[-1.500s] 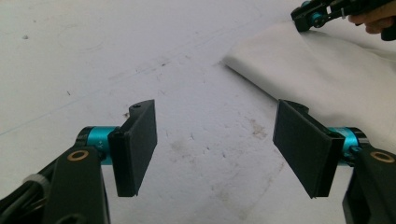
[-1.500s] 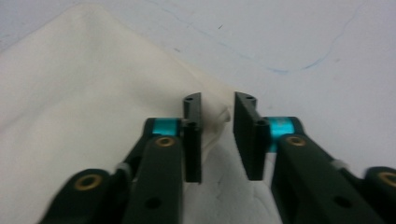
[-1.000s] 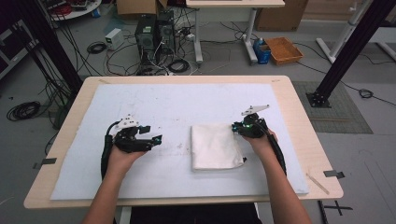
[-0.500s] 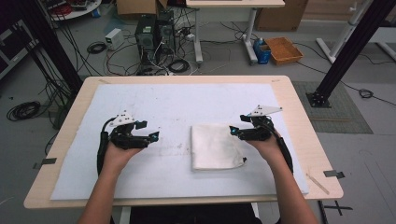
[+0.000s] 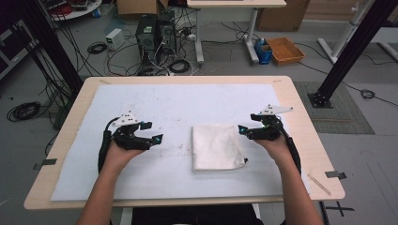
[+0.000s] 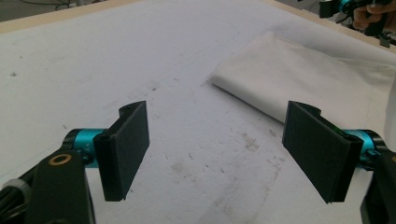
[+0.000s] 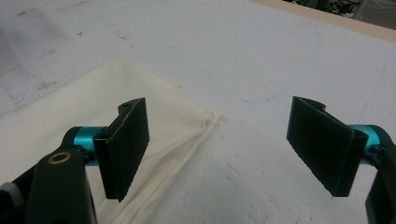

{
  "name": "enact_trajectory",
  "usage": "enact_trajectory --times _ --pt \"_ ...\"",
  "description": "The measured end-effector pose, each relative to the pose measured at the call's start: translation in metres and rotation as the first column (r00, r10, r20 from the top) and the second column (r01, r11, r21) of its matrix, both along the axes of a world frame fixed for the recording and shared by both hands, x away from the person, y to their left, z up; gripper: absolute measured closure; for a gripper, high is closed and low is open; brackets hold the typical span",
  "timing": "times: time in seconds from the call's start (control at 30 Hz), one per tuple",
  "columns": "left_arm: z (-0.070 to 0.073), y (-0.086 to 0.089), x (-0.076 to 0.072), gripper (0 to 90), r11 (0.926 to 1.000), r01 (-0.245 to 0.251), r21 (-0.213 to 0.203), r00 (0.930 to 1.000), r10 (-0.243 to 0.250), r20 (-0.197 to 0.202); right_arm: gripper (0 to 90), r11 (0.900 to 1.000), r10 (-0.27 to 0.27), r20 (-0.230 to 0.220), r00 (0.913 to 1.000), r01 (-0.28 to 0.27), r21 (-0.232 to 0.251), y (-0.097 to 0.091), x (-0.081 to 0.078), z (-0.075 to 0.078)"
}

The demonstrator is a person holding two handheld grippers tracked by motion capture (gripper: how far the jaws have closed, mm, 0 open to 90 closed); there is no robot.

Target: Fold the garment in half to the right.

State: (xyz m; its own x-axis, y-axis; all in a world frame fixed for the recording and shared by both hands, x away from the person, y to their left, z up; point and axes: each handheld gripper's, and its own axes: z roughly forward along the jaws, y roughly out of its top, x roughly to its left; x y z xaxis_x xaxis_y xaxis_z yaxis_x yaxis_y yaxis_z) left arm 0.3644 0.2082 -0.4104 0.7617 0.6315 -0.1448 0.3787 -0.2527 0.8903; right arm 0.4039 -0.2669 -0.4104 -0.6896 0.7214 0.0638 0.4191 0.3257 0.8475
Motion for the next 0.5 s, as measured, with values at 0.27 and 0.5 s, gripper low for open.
enact_trajectory --times 0.27,0.5 --pt "-0.0030 -0.0050 0.0000 23.0 0.9994 0.019 0.028 0.9997 -0.018 -0.016 21.4 0.9997 -0.017 -0.029 0.9994 0.017 -0.019 -0.0033 0.0043 -0.0096" --pt "-0.0027 -0.0045 -0.0006 23.0 0.9991 0.007 0.041 0.9999 -0.006 -0.014 21.4 0.9997 -0.021 -0.030 0.9993 0.020 -0.015 -0.0027 0.0040 -0.0095"
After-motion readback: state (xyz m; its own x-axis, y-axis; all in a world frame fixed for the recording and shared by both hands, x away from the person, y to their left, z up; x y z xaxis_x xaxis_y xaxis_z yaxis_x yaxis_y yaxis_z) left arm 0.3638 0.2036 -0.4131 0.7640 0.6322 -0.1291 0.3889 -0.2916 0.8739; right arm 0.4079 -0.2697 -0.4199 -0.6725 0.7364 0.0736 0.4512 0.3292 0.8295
